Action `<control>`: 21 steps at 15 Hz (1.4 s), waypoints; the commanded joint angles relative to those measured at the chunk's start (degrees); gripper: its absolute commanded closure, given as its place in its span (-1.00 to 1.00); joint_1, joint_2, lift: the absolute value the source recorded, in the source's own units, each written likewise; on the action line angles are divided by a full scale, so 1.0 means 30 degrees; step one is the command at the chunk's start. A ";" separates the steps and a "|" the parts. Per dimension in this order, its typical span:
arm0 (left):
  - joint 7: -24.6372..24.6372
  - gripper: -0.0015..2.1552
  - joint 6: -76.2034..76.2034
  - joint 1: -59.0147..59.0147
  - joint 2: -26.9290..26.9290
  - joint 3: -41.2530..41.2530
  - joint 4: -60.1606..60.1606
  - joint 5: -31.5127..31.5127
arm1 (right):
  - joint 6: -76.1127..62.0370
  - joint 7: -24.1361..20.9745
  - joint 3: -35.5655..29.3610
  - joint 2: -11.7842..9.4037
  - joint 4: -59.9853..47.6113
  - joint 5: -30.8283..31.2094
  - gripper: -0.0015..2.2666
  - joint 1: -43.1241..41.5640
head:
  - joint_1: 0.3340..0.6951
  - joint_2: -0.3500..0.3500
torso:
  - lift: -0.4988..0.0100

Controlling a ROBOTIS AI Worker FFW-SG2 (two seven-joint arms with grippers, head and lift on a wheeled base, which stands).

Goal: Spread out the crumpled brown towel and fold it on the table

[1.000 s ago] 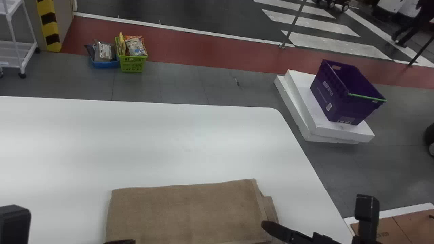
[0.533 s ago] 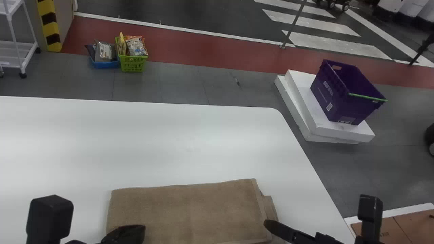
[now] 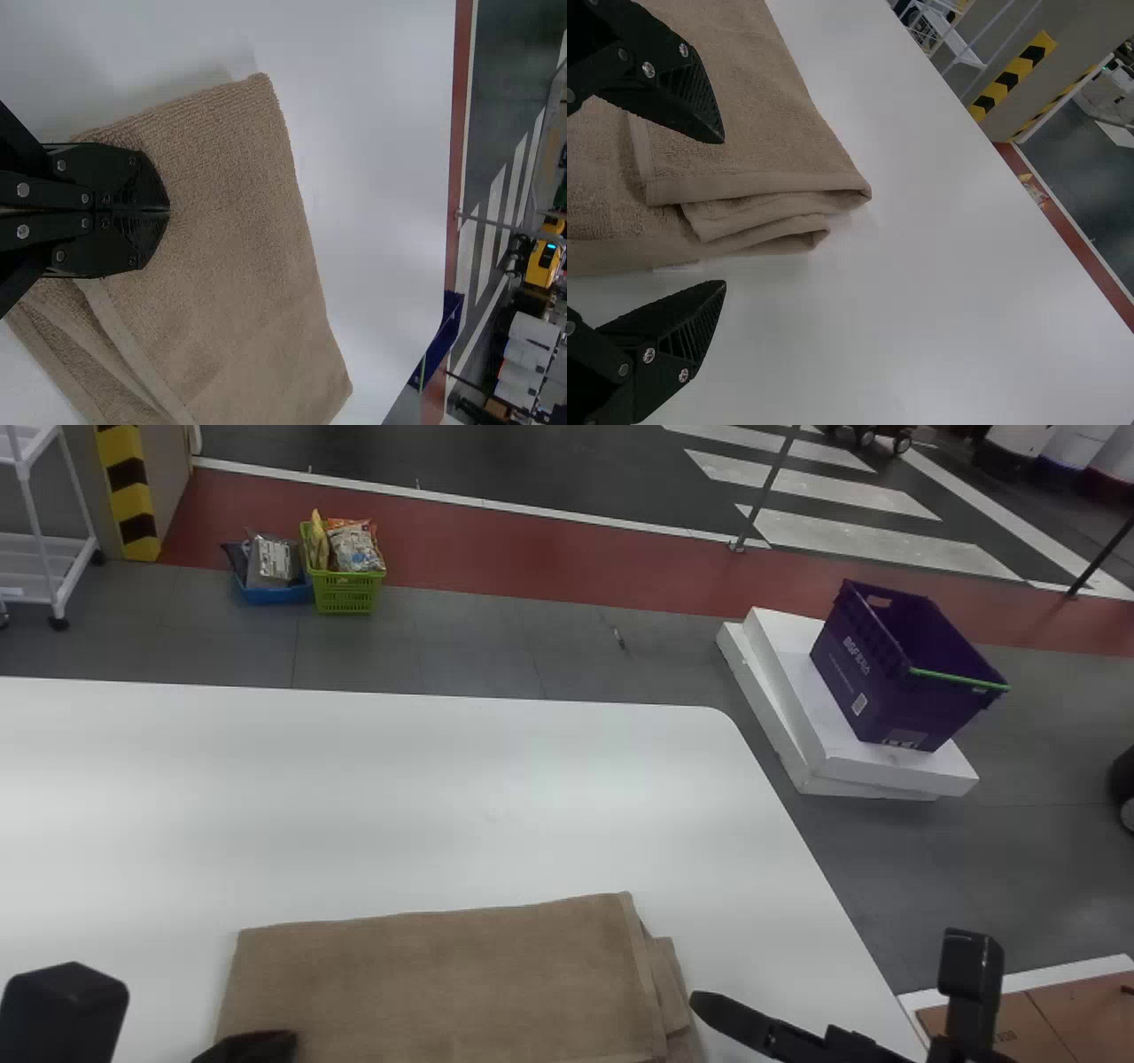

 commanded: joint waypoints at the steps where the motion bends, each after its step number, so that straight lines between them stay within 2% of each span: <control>1: -0.0108 0.98 0.0009 0.0316 0.0206 0.0778 -0.0148 -0.0083 | 0.0096 -0.0114 0.0250 0.0076 -0.0344 0.0003 -0.73 -0.0014 | 1.00 -1.00 | 0.46; 5: -0.0986 0.98 0.0068 0.0609 0.0499 0.2624 -0.0412 -0.0083 | 0.0799 -0.0290 0.0485 0.0076 -0.1193 -0.0173 -0.74 -0.0014 | 1.00 -1.00 | 0.46; 9: -0.2158 0.98 0.0068 0.0990 0.0470 0.4176 -0.1203 0.1059 | 0.1385 -0.1139 0.1510 0.0076 -0.2541 -0.0290 -0.74 -0.0043 | 1.00 -0.76 | 0.46; 11: -0.2481 0.98 0.0244 0.1371 0.0441 0.4528 -0.2346 0.2114 | 0.1092 -0.1081 0.2096 0.0076 -0.2599 -0.0085 -0.73 -0.1244 | 1.00 -0.64 | 0.46; 14: -0.2920 0.98 0.0654 0.1488 0.0323 0.4235 -0.2990 0.2466 | 0.1092 -0.0700 0.3092 0.0076 -0.1662 0.0823 -0.73 -0.3119 | 1.00 -0.57 | 0.46; 21: -0.3711 0.98 0.1826 0.0960 0.0411 0.4059 -0.3107 0.2290 | 0.3846 -0.1081 0.4029 0.0076 0.1473 0.1878 -0.71 -0.6195 | 1.00 -0.58 | 0.46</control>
